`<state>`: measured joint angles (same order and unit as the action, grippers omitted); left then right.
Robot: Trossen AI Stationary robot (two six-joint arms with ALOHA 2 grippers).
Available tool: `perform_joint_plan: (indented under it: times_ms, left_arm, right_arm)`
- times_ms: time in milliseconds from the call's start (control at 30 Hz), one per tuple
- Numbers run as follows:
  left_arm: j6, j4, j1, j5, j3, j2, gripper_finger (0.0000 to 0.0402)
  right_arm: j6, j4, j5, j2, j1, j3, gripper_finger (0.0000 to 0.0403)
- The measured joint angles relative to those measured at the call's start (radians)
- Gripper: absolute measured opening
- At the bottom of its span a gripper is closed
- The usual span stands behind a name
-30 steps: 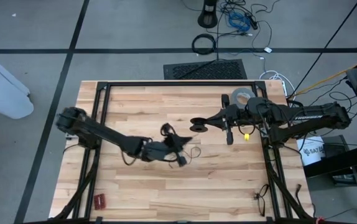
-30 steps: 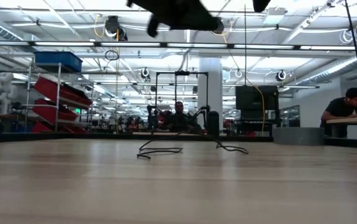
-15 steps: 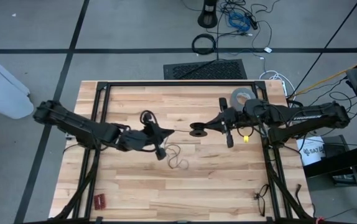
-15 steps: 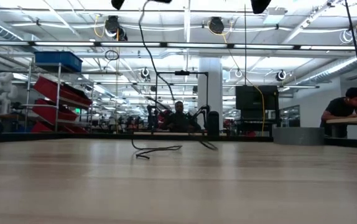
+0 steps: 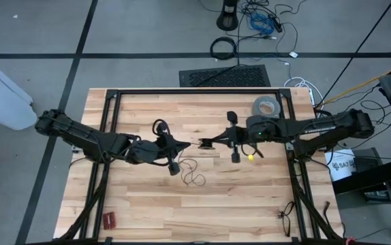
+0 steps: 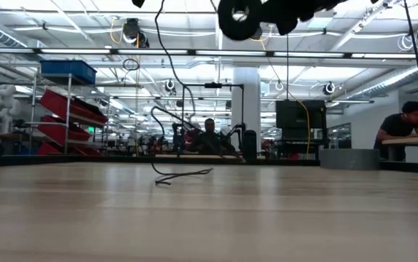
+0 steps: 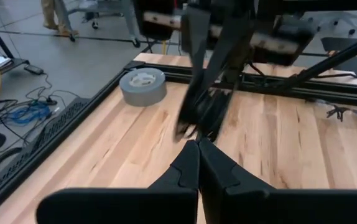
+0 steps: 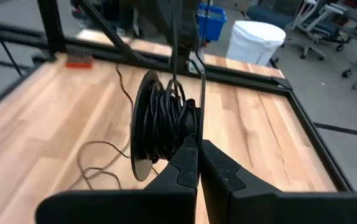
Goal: Coil cords
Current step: Coil the black wire onto the spool
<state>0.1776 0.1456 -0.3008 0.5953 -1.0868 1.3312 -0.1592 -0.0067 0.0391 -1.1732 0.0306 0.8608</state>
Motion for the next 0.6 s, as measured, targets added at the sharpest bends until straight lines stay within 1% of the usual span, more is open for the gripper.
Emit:
perform_joint_plan:
  times_ms: [100,233,300,500,600]
  left_arm:
    - [0.005,-0.008,0.000,0.000,0.000,0.000,0.0000]
    - [0.045,-0.005,0.007,0.000,0.000,0.005,0.0000]
    - [0.051,-0.004,0.007,0.000,0.000,0.008,0.0000]
    - [0.082,-0.014,0.021,0.001,0.001,0.008,0.0000]
    - [0.123,-0.035,0.047,0.001,0.001,0.014,0.0000]
  right_arm:
    - [-0.019,0.018,0.017,-0.038,-0.008,0.000,0.0000]
    - [-0.021,0.084,0.026,-0.091,-0.017,0.000,0.0000]
    - [-0.022,0.113,0.060,-0.116,-0.017,0.000,0.0000]
    - [-0.048,0.199,0.209,-0.199,-0.016,0.000,0.0000]
    - [-0.046,0.282,0.229,-0.241,-0.016,0.000,0.0000]
